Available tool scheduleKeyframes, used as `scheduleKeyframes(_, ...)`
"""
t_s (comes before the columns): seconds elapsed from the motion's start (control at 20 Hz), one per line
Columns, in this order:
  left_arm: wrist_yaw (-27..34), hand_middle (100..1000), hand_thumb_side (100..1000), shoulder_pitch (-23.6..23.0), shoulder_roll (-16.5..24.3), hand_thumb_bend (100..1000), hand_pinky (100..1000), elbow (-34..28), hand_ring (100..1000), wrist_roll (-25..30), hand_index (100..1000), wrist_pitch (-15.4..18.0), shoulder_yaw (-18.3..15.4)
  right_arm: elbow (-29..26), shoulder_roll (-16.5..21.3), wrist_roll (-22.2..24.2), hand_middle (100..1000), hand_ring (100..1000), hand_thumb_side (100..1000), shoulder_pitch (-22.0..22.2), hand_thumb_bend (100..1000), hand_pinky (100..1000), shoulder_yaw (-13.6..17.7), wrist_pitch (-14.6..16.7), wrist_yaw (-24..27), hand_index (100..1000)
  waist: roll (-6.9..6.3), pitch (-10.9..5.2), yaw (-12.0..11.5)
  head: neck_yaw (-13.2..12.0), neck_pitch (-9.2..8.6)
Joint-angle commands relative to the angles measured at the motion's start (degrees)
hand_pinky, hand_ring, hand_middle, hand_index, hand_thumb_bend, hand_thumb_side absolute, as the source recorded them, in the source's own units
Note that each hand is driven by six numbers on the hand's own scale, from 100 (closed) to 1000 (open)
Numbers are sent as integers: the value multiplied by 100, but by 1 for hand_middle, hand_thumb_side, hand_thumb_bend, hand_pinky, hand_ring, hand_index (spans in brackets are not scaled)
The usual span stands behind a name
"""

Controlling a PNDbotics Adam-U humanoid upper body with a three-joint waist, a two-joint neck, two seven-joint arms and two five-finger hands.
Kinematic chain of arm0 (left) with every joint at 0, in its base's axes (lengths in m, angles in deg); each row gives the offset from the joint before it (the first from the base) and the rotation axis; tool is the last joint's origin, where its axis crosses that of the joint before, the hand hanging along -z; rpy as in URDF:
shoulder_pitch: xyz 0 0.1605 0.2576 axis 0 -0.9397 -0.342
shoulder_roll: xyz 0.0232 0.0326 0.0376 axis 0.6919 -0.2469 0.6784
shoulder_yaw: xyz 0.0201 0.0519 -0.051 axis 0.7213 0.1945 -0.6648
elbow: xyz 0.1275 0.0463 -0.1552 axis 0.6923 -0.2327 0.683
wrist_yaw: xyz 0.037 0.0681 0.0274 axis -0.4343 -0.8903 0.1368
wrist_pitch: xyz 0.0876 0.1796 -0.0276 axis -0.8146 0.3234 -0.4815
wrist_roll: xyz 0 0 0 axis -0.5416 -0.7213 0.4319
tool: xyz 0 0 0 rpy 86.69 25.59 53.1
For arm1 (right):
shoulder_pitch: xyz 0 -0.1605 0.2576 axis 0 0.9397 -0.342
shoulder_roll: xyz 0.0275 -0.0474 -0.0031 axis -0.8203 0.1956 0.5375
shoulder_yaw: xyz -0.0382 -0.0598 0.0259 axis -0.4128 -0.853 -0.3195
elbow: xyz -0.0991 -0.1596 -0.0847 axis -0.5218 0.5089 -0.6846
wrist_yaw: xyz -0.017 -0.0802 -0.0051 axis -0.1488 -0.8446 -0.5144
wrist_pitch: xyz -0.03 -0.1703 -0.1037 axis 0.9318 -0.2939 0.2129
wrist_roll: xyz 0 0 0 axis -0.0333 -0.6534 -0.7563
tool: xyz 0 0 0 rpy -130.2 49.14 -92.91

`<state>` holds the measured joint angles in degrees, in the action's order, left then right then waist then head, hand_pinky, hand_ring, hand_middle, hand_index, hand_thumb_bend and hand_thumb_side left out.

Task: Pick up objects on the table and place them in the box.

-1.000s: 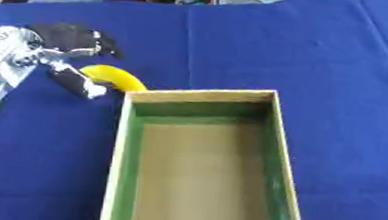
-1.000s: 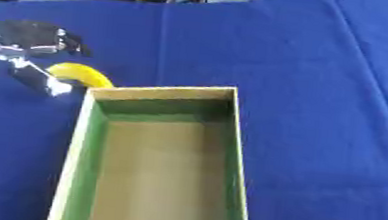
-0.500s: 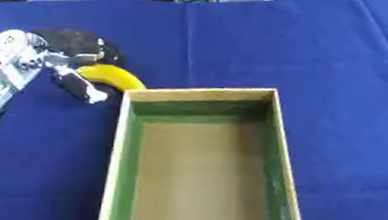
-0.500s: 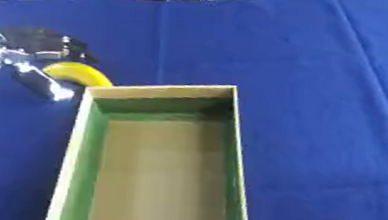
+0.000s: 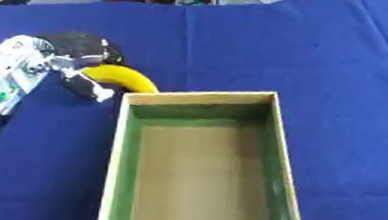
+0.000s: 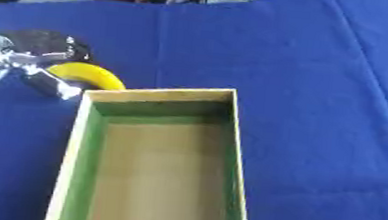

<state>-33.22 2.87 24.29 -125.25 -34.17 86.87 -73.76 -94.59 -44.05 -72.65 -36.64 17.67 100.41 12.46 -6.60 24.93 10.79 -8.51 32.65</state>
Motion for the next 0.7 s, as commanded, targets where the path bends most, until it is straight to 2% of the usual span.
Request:
scheduleKeyframes(0.05, -71, 683, 455, 77, 125, 131, 546, -5, 683, -85, 806, -14, -84, -111, 33, -341, 628, 747, 598, -13, 100, 723, 35, 335, 25, 736, 28, -97, -14, -22, -38)
scheduleKeyframes(0.35, -121, 578, 446, 90, 116, 107, 509, -5, 619, -209, 707, -47, -100, -111, 19, -341, 628, 748, 599, -14, 100, 723, 37, 330, 33, 736, 35, -87, -8, -28, -31)
scheduleKeyframes(0.7, -221, 530, 432, 128, 131, 100, 476, -10, 588, -489, 669, -177, -153, -111, 14, -333, 628, 748, 598, 1, 100, 724, 37, 321, 56, 737, 42, -120, -24, -24, -10)
